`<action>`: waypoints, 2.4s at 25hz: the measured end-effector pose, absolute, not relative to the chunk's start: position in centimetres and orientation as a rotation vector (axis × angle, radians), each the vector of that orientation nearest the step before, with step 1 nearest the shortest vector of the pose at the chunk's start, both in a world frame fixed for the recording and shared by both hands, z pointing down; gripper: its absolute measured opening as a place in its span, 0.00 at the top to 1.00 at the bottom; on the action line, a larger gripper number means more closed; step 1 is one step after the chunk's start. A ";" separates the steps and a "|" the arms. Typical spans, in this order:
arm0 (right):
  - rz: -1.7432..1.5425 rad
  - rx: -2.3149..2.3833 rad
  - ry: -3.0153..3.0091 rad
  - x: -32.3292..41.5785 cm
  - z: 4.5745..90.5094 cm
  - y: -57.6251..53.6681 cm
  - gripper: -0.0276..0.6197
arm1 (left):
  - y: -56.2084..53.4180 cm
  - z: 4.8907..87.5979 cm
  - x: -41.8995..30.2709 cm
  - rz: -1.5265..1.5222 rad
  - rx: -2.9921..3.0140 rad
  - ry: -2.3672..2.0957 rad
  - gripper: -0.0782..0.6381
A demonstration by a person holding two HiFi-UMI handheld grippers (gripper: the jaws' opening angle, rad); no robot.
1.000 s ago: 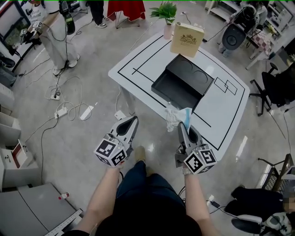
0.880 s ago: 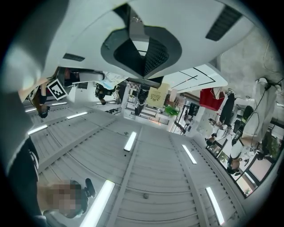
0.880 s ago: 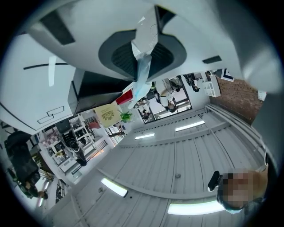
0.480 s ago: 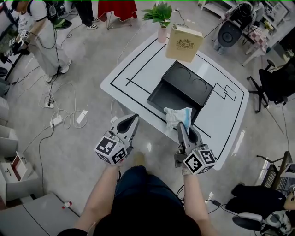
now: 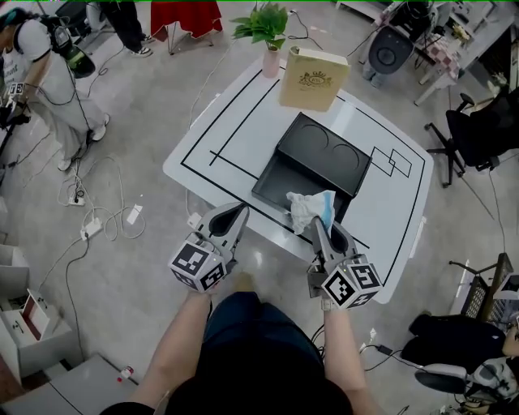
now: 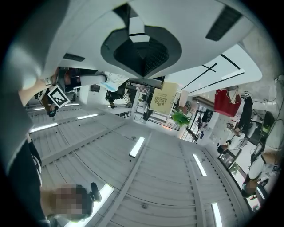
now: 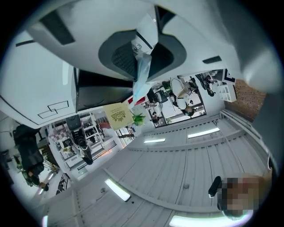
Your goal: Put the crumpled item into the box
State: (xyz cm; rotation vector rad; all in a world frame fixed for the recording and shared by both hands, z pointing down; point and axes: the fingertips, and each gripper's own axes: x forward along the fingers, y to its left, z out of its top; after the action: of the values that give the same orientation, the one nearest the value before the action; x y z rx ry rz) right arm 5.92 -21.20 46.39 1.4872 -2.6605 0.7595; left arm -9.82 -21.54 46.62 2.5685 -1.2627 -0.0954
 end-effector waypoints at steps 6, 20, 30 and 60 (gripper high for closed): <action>0.747 1.537 -2.586 6.2 46.5 -22.5 0.87 | -23.0 47.0 -8.9 -0.067 2.609 -1.218 0.89; 0.730 1.517 -2.425 6.5 47.4 -25.7 0.87 | -26.3 47.1 -7.6 -0.028 2.637 -1.193 0.89; 0.677 1.351 -2.349 5.5 48.7 -27.8 0.87 | -28.4 47.0 -7.4 0.003 2.662 -1.195 0.89; 0.612 0.945 -2.159 2.5 52.8 -28.6 0.86 | -29.4 48.2 -8.2 0.026 2.623 -1.203 0.89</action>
State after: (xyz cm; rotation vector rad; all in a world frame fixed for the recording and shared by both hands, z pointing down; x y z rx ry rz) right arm 2.48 -28.61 52.83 0.9451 -2.1585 0.6121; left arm -8.19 -29.44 48.16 2.6227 -1.2028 0.0260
